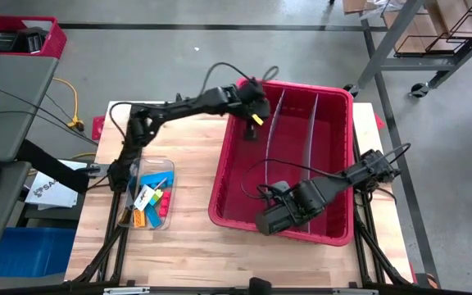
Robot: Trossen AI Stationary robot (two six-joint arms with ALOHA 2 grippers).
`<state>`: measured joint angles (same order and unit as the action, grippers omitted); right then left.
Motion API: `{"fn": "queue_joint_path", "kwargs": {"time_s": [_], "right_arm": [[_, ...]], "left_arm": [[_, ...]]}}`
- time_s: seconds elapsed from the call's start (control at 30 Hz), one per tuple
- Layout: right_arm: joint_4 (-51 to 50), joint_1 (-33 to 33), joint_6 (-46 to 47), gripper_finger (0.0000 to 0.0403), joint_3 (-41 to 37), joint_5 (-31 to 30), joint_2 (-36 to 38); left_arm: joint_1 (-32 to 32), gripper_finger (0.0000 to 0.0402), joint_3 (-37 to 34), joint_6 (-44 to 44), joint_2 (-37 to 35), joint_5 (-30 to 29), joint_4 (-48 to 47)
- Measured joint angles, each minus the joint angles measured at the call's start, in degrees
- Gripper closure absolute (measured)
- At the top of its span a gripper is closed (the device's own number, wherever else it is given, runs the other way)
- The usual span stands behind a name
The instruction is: Sort Items/Unsort Items
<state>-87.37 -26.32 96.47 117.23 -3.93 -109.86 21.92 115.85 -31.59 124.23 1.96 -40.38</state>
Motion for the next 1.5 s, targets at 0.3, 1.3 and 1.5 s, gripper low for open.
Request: {"fn": "queue_joint_path", "kwargs": {"time_s": [0.3,1.3,1.5], "right_arm": [[-2.4,0.5,2.9,0.0403,0.0,-2.1,0.9],[1.7,1.1,4.0,0.0403,0.0,0.6,-5.7],[7.4,0.0,5.5,0.0403,0.0,0.9,-6.0]], "left_arm": [[-1.9,0.0401,0.0,0.0,5.6,-0.2,0.8],[-6.2,0.0401,-1.8,4.9,7.5,6.9,0.2],[-6.8,0.0401,-1.9,4.7,7.6,7.3,1.7]]}}
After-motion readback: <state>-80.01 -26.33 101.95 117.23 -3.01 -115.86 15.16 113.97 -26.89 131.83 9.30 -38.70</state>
